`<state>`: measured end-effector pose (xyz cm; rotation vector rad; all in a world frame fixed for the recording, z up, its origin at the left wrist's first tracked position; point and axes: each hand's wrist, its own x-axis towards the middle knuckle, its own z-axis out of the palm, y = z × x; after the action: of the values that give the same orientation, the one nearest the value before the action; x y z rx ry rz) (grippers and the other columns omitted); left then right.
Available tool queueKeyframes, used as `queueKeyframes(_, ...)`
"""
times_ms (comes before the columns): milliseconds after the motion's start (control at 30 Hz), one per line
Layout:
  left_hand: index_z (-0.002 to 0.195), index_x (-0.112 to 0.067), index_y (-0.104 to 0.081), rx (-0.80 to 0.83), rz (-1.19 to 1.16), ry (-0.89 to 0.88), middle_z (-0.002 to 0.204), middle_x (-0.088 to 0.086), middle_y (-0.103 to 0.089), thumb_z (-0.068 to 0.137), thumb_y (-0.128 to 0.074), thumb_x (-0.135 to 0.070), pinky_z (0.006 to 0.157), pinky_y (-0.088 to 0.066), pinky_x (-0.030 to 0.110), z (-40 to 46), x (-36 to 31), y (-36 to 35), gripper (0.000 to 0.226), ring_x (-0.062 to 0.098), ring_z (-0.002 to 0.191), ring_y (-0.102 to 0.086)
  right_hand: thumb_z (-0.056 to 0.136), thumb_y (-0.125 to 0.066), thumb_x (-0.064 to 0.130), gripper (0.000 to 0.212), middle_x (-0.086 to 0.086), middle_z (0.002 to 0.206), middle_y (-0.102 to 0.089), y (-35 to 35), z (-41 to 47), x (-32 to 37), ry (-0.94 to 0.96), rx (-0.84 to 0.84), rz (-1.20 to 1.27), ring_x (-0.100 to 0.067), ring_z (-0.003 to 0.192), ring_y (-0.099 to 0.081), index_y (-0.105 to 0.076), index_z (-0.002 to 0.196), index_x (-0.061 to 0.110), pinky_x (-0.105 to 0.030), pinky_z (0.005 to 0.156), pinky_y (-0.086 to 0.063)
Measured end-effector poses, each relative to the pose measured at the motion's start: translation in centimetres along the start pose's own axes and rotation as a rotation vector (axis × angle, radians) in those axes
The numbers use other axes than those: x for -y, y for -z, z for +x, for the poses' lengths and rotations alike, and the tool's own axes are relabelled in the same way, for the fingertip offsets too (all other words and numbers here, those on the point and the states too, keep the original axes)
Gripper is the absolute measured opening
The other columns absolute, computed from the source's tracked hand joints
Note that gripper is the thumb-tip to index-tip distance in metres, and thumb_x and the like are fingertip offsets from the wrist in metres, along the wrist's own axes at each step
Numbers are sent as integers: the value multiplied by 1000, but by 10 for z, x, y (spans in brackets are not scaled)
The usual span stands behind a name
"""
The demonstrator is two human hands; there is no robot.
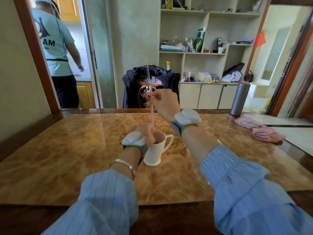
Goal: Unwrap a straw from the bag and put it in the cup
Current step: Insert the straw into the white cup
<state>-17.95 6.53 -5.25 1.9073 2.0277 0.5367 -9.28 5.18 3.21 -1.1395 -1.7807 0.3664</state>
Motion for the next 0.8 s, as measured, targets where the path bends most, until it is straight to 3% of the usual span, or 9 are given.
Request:
queueKeyframes(200,119,-13,-59,-110,-12,-51,120,5,-65,85,-65,-29,100,-43,30,-3,3,7,37,21,115,-58,88,-57,20,18,-1,77,-71,-3,-2,-11,-23,59,-75,-21,84,-69,-72,85,12,-41,84,-56)
queueKeyframes(267,113,-9,-64,-110,-65,-58,103,5,-68,85,-64,-22,83,-48,23,-4,7,10,31,19,101,-61,88,-57,20,17,-6,83,-74,-5,-2,-14,-36,55,-65,-23,86,-69,-72,85,12,-41,85,-56)
queueKeyframes(333,105,-5,-69,-149,-106,-67,83,4,-64,85,-60,-13,57,-39,15,-8,9,10,24,19,84,-60,87,-59,22,17,-8,87,-75,-6,-3,-16,-49,68,-61,-23,88,-68,-73,85,12,-40,86,-55)
queueKeyframes(367,103,-5,-70,-165,-99,-71,84,6,-66,83,-61,-11,54,-37,16,-11,10,9,23,22,84,-62,87,-59,23,18,-9,88,-74,-8,-4,-17,-54,85,-75,-24,89,-68,-73,85,12,-39,86,-55)
queueKeyframes(433,102,-8,-71,-156,-81,-55,98,10,-71,79,-65,-15,63,-42,24,-14,11,6,25,27,96,-66,88,-59,24,20,-10,89,-73,-9,-5,-18,-49,120,-124,-25,88,-66,-74,86,11,-37,83,-53)
queueKeyframes(533,101,-12,-70,-103,-98,-20,103,8,-71,76,-68,-19,86,-49,35,-10,9,2,27,26,101,-65,87,-60,22,20,-10,89,-73,-7,-5,-16,-18,112,-135,-22,85,-64,-74,88,9,-32,78,-50)
queueKeyframes(633,107,-20,-64,-40,-62,29,115,5,-67,80,-70,-23,110,-35,37,0,7,-2,28,24,117,-56,88,-59,22,20,-8,81,-71,-5,-5,-12,-27,44,-66,-23,80,-64,-73,84,8,-33,74,-50)
queueKeyframes(700,100,-26,-65,-70,-72,40,110,4,-71,78,-72,-23,108,-38,38,1,6,-2,23,22,112,-60,87,-60,25,20,-7,80,-70,-4,-6,-11,-52,29,-46,-23,82,-66,-73,85,9,-34,76,-52)
queueKeyframes(800,100,-17,-67,-95,-118,32,102,5,-72,75,-74,-23,98,-44,33,0,11,-1,27,23,105,-64,86,-62,27,24,-13,89,-74,-4,-8,-14,-69,100,-88,-25,86,-67,-74,88,5,-35,80,-53)
